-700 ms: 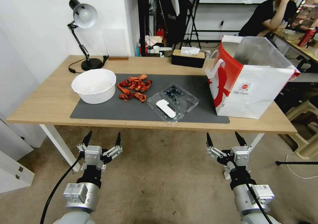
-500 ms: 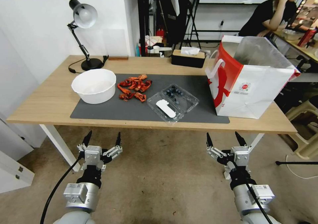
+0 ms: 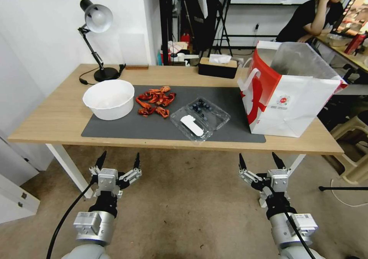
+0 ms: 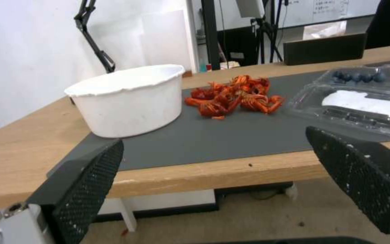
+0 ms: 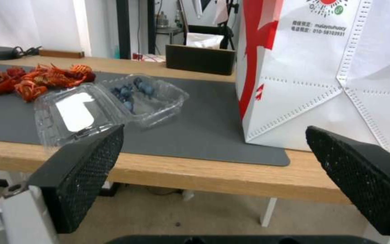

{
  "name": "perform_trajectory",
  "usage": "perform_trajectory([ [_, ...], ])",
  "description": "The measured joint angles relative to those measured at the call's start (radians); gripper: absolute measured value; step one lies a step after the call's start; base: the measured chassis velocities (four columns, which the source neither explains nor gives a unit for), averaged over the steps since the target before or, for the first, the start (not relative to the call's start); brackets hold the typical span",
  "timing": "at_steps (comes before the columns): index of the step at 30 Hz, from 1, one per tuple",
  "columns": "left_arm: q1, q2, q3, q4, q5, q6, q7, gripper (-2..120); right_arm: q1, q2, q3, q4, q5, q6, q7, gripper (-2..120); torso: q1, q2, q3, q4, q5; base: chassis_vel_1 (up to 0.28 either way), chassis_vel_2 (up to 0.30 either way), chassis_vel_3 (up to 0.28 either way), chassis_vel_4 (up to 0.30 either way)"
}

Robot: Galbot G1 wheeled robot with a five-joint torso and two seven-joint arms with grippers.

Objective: Close the takeout container lid, then place the container into the takeout bag.

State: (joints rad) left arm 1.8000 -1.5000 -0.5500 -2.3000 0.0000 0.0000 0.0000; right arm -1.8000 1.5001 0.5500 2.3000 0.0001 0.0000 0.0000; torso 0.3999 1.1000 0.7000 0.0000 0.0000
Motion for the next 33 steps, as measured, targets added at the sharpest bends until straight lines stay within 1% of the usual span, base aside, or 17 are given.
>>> perform_trajectory([
  [4,-0.002,-0.001,0.004,-0.001,-0.013,0.014,-0.006,100,0.002,0.000,-0.004,-0.001,-0.001,-0.015,-0.013,100,0.000,0.000,0.000,0.0000,-0.0001,0.000,0.000,0.000,0.000],
  [7,-0.021,-0.017,0.048,-0.018,-0.115,0.128,-0.055,100,0.025,0.001,-0.043,-0.022,-0.010,-0.144,-0.123,100,0.000,0.000,0.000,0.0000,0.0001,0.000,0.000,0.000,0.000],
  [8,-0.021,-0.017,0.048,-0.018,-0.115,0.128,-0.055,100,0.025,0.001,-0.043,-0.022,-0.010,-0.144,-0.123,100,0.000,0.000,0.000,0.0000,0.0001,0.000,0.000,0.000,0.000],
  [9,-0.029,-0.024,0.067,-0.024,-0.158,0.176,-0.076,100,0.033,0.002,-0.056,-0.030,-0.010,-0.186,-0.160,100,0.000,0.000,0.000,0.0002,0.0005,0.000,0.000,0.000,0.000],
  [10,-0.030,-0.026,0.070,-0.025,-0.165,0.184,-0.080,100,0.034,0.001,-0.056,-0.031,-0.009,-0.188,-0.162,100,0.000,0.000,0.000,0.0002,0.0006,0.000,0.000,0.000,0.000],
  [11,-0.046,-0.032,0.098,-0.017,-0.217,0.239,-0.090,100,0.047,-0.013,-0.038,-0.040,0.015,-0.205,-0.181,100,0.000,0.000,0.000,0.0001,-0.0001,0.000,0.000,0.000,0.000],
  [14,-0.053,-0.033,0.106,0.002,-0.230,0.243,-0.081,100,0.052,-0.017,-0.025,-0.040,0.026,-0.208,-0.183,100,0.000,0.000,0.000,-0.0002,-0.0001,0.000,0.000,0.000,0.000],
  [15,-0.057,-0.033,0.106,0.010,-0.232,0.234,-0.074,100,0.056,-0.020,-0.017,-0.039,0.028,-0.209,-0.183,100,0.000,0.000,0.000,-0.0001,0.0003,0.000,0.000,0.000,0.000],
  [17,-0.058,-0.032,0.106,0.015,-0.233,0.229,-0.070,100,0.059,-0.025,-0.009,-0.037,0.030,-0.209,-0.183,100,0.000,0.000,0.000,0.0000,-0.0002,0.000,0.000,0.000,0.000],
  [21,-0.058,-0.027,0.103,0.022,-0.233,0.219,-0.065,100,0.062,-0.037,0.006,-0.037,0.040,-0.209,-0.182,100,0.000,0.000,0.000,0.0000,0.0000,0.000,0.000,0.000,0.000],
  [25,-0.055,-0.016,0.092,0.029,-0.232,0.191,-0.051,100,0.074,-0.056,0.016,-0.034,0.067,-0.211,-0.180,100,0.000,0.000,0.000,0.0000,0.0001,0.000,0.000,0.000,0.000],
  [28,-0.053,-0.006,0.076,0.029,-0.241,0.156,-0.022,100,0.117,-0.090,0.012,-0.021,0.124,-0.201,-0.185,100,0.000,0.000,0.000,-0.0002,0.0000,0.000,0.000,0.000,0.000],
  [29,-0.053,-0.006,0.076,0.029,-0.241,0.156,-0.022,100,0.117,-0.090,0.012,-0.021,0.124,-0.201,-0.185,100,0.000,0.000,0.000,-0.0002,0.0000,0.000,0.000,0.000,0.000],
  [32,-0.047,0.007,0.062,0.020,-0.248,0.145,-0.006,100,0.233,-0.169,-0.006,-0.023,0.227,-0.221,-0.199,100,0.000,0.000,0.000,0.0003,0.0002,0.000,0.000,0.000,0.000],
  [33,-0.047,0.007,0.062,0.020,-0.248,0.145,-0.006,100,0.233,-0.169,-0.006,-0.023,0.227,-0.221,-0.199,100,0.000,0.000,0.000,0.0003,0.0002,0.000,0.000,0.000,0.000],
])
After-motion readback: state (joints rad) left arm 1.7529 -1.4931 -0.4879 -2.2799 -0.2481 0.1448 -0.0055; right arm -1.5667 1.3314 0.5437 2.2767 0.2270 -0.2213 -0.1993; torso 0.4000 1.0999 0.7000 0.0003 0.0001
